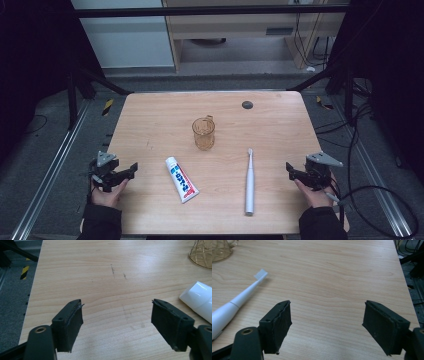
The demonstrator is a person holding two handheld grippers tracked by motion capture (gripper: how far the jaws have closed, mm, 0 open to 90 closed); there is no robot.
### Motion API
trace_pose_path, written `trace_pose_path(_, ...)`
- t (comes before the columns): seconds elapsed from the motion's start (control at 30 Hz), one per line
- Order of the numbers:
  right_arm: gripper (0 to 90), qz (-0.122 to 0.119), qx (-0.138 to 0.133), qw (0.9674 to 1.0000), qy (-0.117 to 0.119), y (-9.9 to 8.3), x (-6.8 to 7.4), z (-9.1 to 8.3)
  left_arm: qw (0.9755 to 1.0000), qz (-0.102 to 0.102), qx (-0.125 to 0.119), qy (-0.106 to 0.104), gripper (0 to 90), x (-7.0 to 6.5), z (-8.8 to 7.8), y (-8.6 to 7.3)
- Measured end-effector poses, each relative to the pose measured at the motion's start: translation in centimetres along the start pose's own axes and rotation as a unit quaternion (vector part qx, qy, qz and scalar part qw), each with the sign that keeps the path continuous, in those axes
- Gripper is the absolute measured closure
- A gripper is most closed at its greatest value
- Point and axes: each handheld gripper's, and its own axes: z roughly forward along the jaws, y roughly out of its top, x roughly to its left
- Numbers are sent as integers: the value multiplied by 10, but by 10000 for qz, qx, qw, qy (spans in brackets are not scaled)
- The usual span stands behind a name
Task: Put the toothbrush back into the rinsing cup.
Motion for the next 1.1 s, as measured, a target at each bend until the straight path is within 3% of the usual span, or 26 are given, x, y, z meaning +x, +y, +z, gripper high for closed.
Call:
trace_pose_path(0.3,345,-122,-26,9998,171,1,12,-8,9998,95,-139,108,339,-6,-6,0)
trace_pose_path(0.47,420,-145,-9,9993,334,4,21,-9,9998,130,-76,108,363,-8,-2,-1)
trace_pose_path(0.9,580,-326,140,9972,665,13,49,4,9998,165,-27,107,367,-10,0,-1)
trace_pose_path(1.1,660,-510,226,9952,805,17,69,14,9997,205,-13,102,373,-10,1,0)
